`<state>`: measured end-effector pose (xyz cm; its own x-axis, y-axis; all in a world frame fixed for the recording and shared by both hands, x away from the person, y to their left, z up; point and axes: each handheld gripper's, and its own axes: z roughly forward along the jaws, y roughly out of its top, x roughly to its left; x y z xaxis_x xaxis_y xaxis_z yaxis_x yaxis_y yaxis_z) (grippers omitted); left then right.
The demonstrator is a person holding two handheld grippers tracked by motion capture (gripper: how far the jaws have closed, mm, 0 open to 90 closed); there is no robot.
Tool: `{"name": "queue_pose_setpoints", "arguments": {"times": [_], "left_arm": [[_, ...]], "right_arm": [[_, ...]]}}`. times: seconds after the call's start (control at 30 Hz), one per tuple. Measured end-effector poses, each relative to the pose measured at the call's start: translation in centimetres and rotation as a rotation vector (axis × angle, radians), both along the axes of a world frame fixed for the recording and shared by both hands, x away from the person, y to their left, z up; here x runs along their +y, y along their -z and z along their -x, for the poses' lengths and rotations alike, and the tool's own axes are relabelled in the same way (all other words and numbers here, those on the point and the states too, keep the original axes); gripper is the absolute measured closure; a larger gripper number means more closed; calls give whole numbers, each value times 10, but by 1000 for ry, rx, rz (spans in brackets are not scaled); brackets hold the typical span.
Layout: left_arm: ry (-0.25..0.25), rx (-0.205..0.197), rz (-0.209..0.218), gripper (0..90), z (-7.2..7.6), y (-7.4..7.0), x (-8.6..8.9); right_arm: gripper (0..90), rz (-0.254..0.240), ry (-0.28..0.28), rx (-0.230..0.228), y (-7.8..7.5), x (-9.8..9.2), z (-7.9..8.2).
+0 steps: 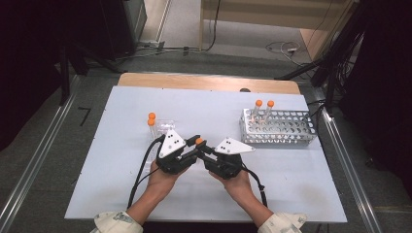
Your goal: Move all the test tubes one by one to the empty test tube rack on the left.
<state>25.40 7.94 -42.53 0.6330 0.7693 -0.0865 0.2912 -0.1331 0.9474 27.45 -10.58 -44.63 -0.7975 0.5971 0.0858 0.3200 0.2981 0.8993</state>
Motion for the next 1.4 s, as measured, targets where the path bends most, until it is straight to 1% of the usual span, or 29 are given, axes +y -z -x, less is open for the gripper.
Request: {"name": "queue_pose_setpoints", "arguments": {"times": [0.03, 0.07, 0.13, 0.17, 0.27, 0.3, 0.33, 0.37, 0.47, 0.57, 0.8, 0.93, 1.1, 1.27, 1.4], "left_arm": [[0, 2, 4, 694, 0, 0, 0], [0, 1, 4, 695, 0, 0, 1], [0, 1, 7, 697, 0, -1, 2], [-2, 0, 8, 697, 0, -2, 3], [-8, -3, 15, 697, 0, -3, 6], [-10, -2, 15, 697, 0, -4, 7], [-14, -4, 15, 698, 0, -5, 9], [-19, -5, 18, 698, 0, -7, 12], [-41, -9, 32, 698, -1, -10, 21], [-66, -3, 52, 698, -5, -14, 33], [-132, -17, 70, 699, -8, -22, 59], [-172, -30, 66, 698, -10, -27, 74], [-220, -35, 88, 698, -11, -32, 93], [-284, -46, 78, 698, -13, -32, 109], [-325, -51, 64, 698, -16, -28, 116]], "right_arm": [[713, -1, 0, 0, 0, 0, 0], [681, -3, -1, -1, 0, 0, 0], [551, -5, -10, 4, -1, 0, -1], [493, 2, -12, 4, 0, 0, -1], [368, 14, -1, 5, 0, 0, -3], [322, 21, 10, 12, 1, -1, -4], [294, 23, 22, 21, 1, -1, -5], [277, 28, 28, 20, 2, -2, -6], [261, 33, 44, 28, 2, -4, -8], [261, 35, 53, 23, 3, -7, -9], [257, 49, 62, 21, 3, -8, -9], [256, 47, 65, 20, 4, -9, -10], [256, 48, 68, 21, 3, -10, -10], [256, 47, 68, 21, 3, -10, -10], [257, 48, 63, 16, 4, -10, -10]]}}
